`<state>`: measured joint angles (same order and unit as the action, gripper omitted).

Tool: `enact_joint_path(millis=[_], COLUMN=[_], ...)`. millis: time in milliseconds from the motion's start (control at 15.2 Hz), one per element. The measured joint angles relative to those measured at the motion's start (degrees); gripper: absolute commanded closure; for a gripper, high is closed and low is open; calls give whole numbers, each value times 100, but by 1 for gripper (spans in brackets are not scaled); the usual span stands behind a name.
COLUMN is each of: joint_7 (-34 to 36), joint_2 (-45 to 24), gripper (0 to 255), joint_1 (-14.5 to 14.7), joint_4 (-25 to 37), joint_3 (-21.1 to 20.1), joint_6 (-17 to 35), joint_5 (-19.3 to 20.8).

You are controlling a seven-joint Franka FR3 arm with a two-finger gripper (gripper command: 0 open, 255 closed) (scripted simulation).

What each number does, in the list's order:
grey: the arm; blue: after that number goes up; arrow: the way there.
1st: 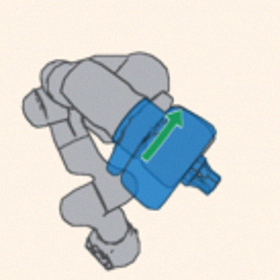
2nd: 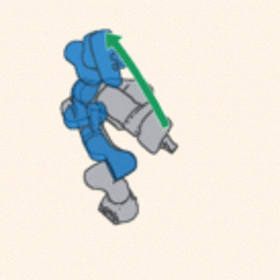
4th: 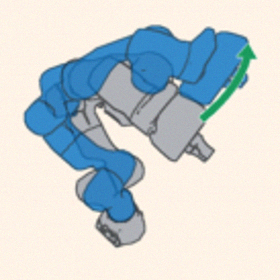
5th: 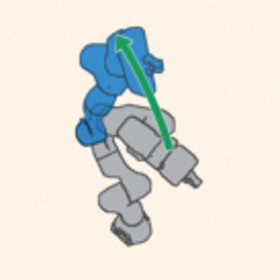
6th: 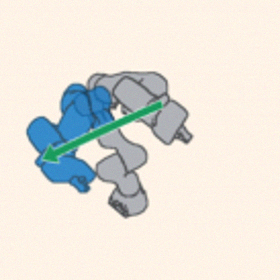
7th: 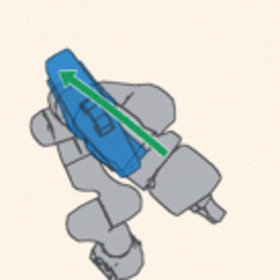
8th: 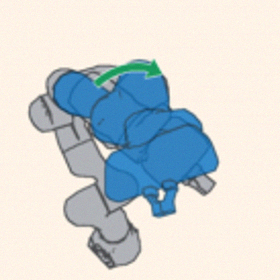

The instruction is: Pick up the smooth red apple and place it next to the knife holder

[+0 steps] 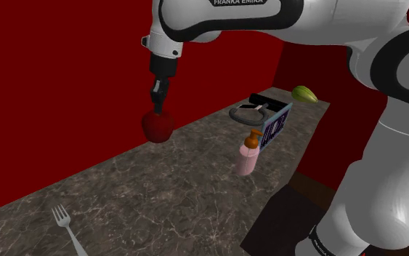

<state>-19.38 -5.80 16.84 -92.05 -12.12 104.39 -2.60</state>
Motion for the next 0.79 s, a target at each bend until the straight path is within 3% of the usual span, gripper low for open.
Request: enact_joint_path(millis=[792], joint_7=[83], joint_2=[-230], gripper=[255], joint_1=[31], joint_4=[1221], joint_3=[-14], joint_6=[-993], joint_5=[61])
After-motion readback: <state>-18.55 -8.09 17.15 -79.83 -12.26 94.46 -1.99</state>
